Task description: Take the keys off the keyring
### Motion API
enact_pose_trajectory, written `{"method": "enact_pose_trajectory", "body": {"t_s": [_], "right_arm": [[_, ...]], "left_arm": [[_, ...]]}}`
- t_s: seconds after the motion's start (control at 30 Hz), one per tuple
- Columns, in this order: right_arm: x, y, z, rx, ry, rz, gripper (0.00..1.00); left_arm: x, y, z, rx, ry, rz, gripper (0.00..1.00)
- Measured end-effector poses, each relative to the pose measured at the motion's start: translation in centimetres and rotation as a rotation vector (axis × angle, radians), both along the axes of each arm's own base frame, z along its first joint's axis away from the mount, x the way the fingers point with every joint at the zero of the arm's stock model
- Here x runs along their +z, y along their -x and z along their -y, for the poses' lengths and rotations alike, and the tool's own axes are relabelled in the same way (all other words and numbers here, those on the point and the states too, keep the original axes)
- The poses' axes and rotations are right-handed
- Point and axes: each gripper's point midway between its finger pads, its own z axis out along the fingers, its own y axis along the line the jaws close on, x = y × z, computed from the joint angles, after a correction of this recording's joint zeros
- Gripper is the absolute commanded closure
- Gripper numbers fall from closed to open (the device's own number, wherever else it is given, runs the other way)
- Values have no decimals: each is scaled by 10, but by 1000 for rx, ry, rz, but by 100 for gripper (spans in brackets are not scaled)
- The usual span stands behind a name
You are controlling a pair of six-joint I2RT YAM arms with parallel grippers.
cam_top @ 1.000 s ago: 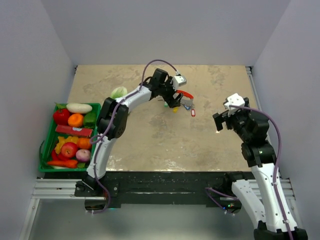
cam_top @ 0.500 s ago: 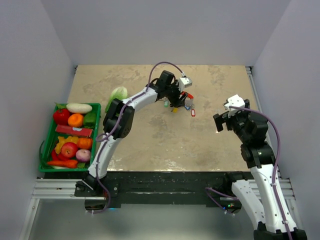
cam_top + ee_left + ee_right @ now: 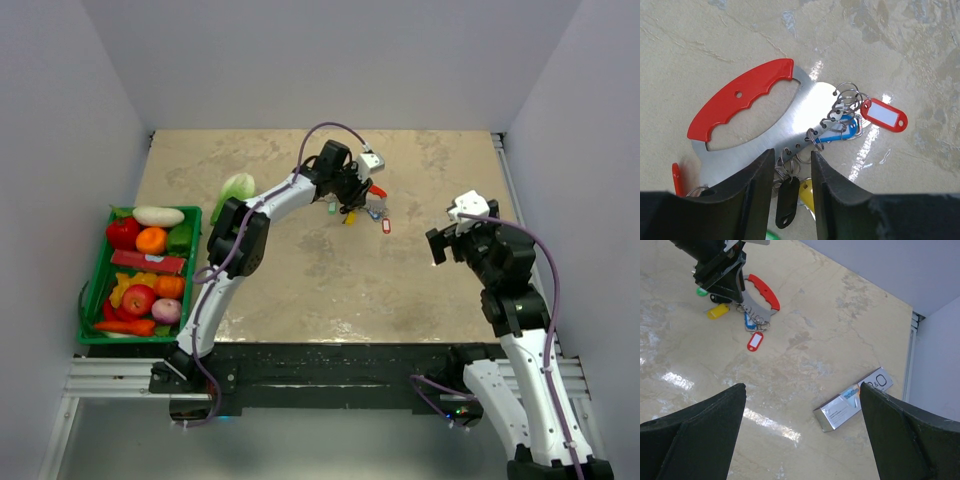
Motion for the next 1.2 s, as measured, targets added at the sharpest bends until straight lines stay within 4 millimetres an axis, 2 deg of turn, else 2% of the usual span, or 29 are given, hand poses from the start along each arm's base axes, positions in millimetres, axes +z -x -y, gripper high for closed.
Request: {"method": "enact_pose_trajectory", "body": {"t_s": [0.27,0.6,1.0,1.2], "right_arm": [[-3,0,0,0,1,-6,1],[-5,0,0,0,1,-9,1],[-5,0,0,0,1,-9,1],[-5,0,0,0,1,-9,1]], "left_arm": [[-6,11,4,-39,-2,-21,57],[-10,37,30,-88,-28,-12,59],[-9,31,31,-55,-42,15,50],[-9,37,44,-35,-83,65,50]]}}
